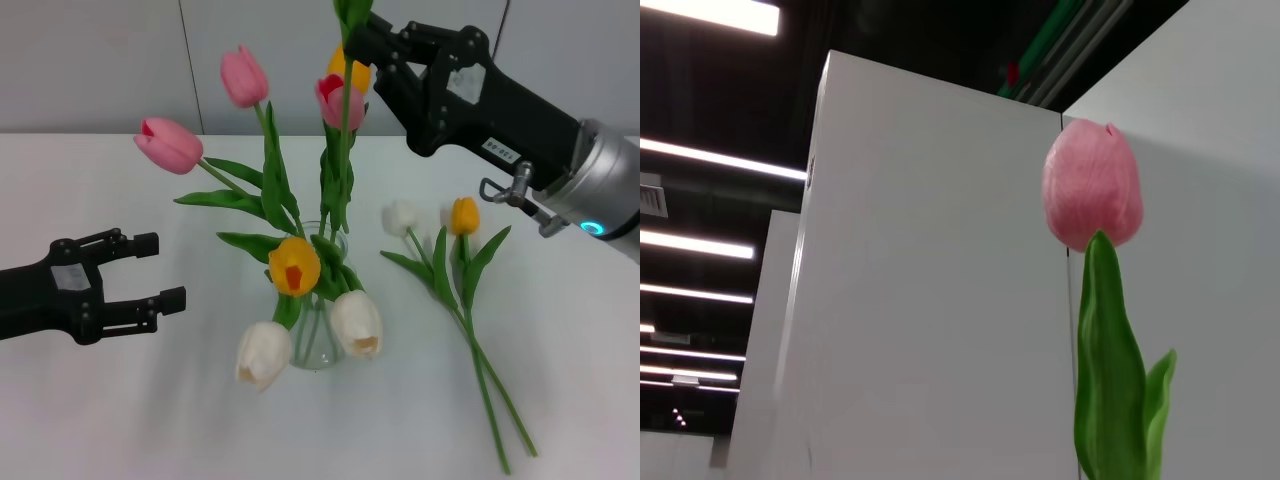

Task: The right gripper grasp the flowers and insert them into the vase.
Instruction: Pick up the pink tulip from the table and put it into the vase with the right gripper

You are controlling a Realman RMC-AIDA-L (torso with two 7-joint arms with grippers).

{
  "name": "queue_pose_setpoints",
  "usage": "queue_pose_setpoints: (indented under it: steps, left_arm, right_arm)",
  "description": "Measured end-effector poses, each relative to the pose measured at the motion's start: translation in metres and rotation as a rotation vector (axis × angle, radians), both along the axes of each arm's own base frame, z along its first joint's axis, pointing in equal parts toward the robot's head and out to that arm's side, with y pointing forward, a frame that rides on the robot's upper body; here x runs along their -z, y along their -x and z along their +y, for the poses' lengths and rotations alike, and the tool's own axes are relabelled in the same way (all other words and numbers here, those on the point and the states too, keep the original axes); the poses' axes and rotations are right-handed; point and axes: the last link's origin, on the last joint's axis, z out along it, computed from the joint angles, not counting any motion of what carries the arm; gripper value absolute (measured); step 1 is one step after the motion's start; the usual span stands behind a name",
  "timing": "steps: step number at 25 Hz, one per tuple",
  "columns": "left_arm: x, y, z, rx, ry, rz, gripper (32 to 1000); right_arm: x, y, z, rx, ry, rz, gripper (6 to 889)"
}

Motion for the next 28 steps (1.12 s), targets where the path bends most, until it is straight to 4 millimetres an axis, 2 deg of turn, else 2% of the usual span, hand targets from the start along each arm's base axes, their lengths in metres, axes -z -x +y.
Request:
queue_pose_setpoints:
  steps: [7,28]
  left_arm:
    - [0.004,-0.002,0.000,0.006,0.007,-0.003,887]
    - [0.010,-0.010,0.004,0.025,0.019,-0.012,887]
  right_arm:
    - [0.011,-0.003,0.002,0.036,0.001,-0.035,42]
    - [0.025,0.001,0.008,0.048,0.012,-0.109,42]
